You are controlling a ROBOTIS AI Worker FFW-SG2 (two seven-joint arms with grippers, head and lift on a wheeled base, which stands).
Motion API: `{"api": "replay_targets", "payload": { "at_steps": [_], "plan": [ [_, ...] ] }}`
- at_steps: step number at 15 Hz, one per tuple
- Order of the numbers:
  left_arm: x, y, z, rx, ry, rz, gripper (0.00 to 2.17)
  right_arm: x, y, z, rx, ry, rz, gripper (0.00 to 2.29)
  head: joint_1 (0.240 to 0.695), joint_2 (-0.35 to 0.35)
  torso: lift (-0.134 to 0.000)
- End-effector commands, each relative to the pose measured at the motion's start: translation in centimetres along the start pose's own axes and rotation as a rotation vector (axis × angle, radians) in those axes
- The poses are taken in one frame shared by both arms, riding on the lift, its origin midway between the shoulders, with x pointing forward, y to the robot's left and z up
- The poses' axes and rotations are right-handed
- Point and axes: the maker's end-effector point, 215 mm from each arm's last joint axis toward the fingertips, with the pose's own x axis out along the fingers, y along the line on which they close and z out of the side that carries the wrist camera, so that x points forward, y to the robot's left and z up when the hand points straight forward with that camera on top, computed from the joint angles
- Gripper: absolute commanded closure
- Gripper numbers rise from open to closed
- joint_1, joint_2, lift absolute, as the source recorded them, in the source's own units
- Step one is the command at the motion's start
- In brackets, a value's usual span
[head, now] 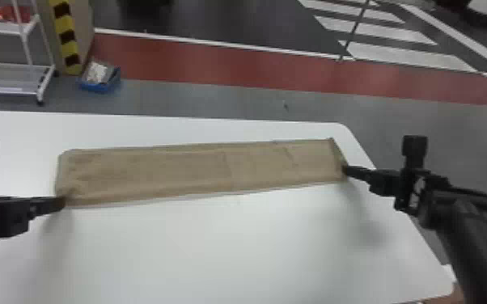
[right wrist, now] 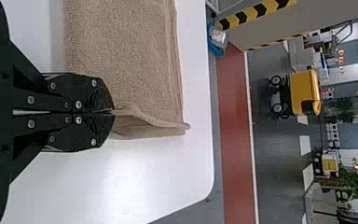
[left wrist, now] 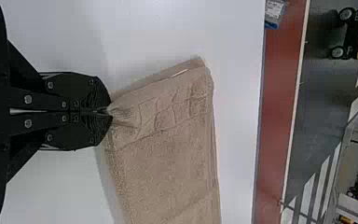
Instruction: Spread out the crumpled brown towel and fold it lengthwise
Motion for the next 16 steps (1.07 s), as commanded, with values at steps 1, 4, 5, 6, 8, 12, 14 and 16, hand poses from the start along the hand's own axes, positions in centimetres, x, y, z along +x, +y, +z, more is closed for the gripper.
{"api": "replay_targets", "payload": {
  "at_steps": [1,4,5,6,8,12,14,16],
  "plan": [
    [-1.7,1.0,-0.6,-0.011,0.010,0.020,1.63,-0.9,1.4,-1.6,0.040,0.035,0.028,1.54,0.695,-0.265,-0.123],
    [-4.7,2.4,-1.7,-0.037,0.029,0.040,1.63,-3.2,1.7,-4.4,0.094,0.077,0.031,1.54,0.695,-0.248,-0.123],
    [-5.6,2.9,-2.2,-0.044,0.029,0.050,1.63,-4.2,1.6,-5.2,0.121,0.084,0.036,1.54,0.695,-0.244,-0.123],
    [-6.4,3.2,-2.5,-0.048,0.032,0.054,1.63,-4.7,2.5,-4.9,0.122,0.076,0.051,1.54,0.695,-0.239,-0.123],
    [-6.9,3.5,-3.3,-0.056,0.036,0.057,1.62,-6.0,2.5,-5.9,0.151,0.092,0.051,1.54,0.695,-0.232,-0.123],
    [-6.9,3.5,-3.6,-0.055,0.037,0.060,1.52,-7.4,2.9,-7.0,0.180,0.114,0.047,1.54,0.695,-0.226,-0.123],
    [-7.0,3.2,-3.5,-0.049,0.035,0.056,1.33,-7.5,2.9,-7.3,0.186,0.126,0.045,1.52,0.695,-0.228,-0.123],
    [-7.5,2.7,-3.3,-0.040,0.024,0.046,0.35,-7.5,3.1,-7.1,0.185,0.126,0.047,1.19,0.695,-0.231,-0.123]
  ]
}}
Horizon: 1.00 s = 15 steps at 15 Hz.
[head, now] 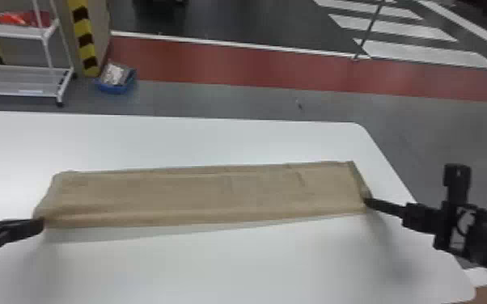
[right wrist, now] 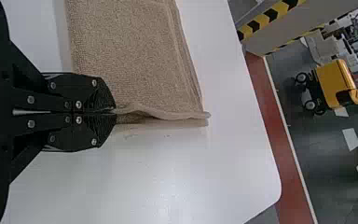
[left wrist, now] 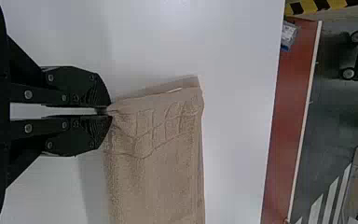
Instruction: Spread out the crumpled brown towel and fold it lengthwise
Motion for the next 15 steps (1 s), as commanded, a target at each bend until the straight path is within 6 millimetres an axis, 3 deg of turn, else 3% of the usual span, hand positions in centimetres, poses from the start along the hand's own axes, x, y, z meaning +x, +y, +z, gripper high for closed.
{"api": "replay_targets", "payload": {
  "at_steps": [1,4,7,9,12,15],
  "plan": [
    [-0.9,-0.1,0.2,0.005,-0.017,-0.007,0.09,-0.1,0.0,0.3,-0.007,-0.005,-0.002,0.97,0.695,-0.232,-0.123],
    [-3.4,1.5,1.0,0.005,-0.057,0.033,0.08,-0.1,0.3,0.5,-0.007,-0.008,0.002,0.33,0.695,-0.233,-0.123],
    [-3.9,2.9,3.1,0.002,-0.119,0.058,0.10,-0.4,0.1,1.5,-0.011,-0.037,-0.007,0.11,0.695,-0.204,-0.123],
    [-2.1,2.2,6.1,0.029,-0.198,0.029,0.23,-0.7,-0.2,3.0,-0.008,-0.071,-0.017,0.10,0.695,-0.196,-0.123],
    [3.0,0.3,10.9,0.101,-0.274,-0.015,0.52,-0.4,0.2,4.8,-0.021,-0.093,-0.022,0.11,0.695,-0.209,-0.123],
    [7.5,-1.1,13.5,0.186,-0.278,-0.012,0.52,-0.1,1.6,5.7,-0.035,-0.103,-0.008,0.11,0.695,-0.218,-0.123]
  ]
}}
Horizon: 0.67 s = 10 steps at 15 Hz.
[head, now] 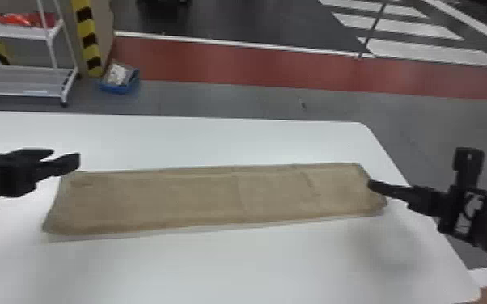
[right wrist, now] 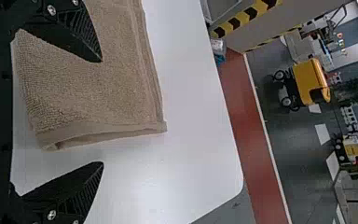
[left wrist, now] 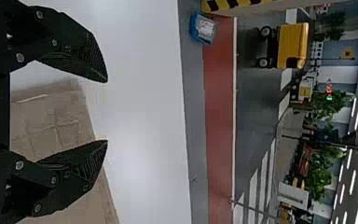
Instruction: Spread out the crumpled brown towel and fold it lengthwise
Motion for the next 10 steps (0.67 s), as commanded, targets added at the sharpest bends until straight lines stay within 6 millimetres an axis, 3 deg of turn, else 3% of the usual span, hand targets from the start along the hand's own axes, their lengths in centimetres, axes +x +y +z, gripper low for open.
{"api": "replay_targets", "payload": {
  "at_steps": [1,3,4,5,8,10],
  "plan": [
    [2.8,-0.4,0.9,0.064,-0.012,0.003,0.52,0.1,1.2,0.6,-0.007,-0.008,0.012,0.11,0.695,-0.220,-0.123],
    [3.3,0.7,0.4,0.097,0.013,0.035,0.52,-0.1,1.5,0.9,-0.008,-0.021,0.020,0.11,0.695,-0.216,-0.123],
    [3.2,1.1,-0.1,0.109,0.025,0.047,0.69,-0.2,1.4,0.9,-0.008,-0.021,0.018,0.11,0.695,-0.212,-0.123],
    [3.0,1.6,-0.4,0.107,0.031,0.051,0.72,-0.2,1.3,0.9,-0.009,-0.023,0.018,0.11,0.695,-0.208,-0.123],
    [2.2,2.7,-3.3,0.056,0.104,0.054,0.71,-0.2,1.5,1.0,-0.016,-0.026,0.021,0.11,0.695,-0.196,-0.123],
    [1.7,3.1,-4.6,0.021,0.129,0.039,0.52,0.0,1.8,0.9,-0.022,-0.023,0.026,0.11,0.695,-0.189,-0.123]
  ]
}}
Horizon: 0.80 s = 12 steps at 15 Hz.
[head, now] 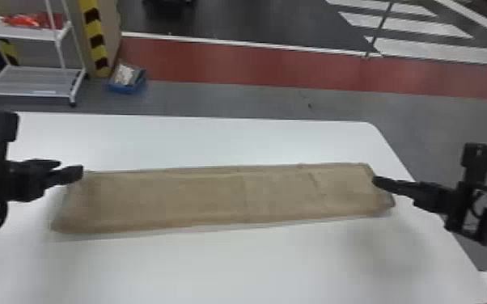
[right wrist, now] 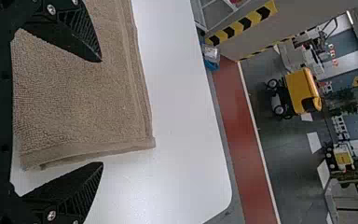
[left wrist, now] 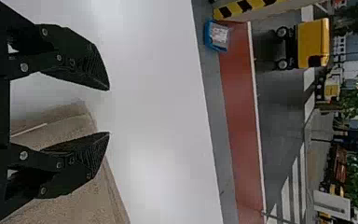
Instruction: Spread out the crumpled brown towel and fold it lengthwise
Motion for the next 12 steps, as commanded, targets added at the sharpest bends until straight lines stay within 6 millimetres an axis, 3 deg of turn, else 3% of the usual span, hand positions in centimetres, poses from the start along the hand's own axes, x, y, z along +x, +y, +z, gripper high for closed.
{"api": "replay_targets", "payload": {
  "at_steps": [1,12],
  "plan": [
    [-0.2,0.3,-1.3,-0.018,0.024,-0.001,0.47,0.2,0.3,-0.1,-0.005,0.002,0.004,0.11,0.695,-0.186,-0.123],
    [1.6,-2.0,-1.3,-0.013,0.031,-0.048,0.48,-0.4,0.1,-0.2,-0.008,0.003,0.001,0.11,0.695,-0.200,-0.123]
  ]
}}
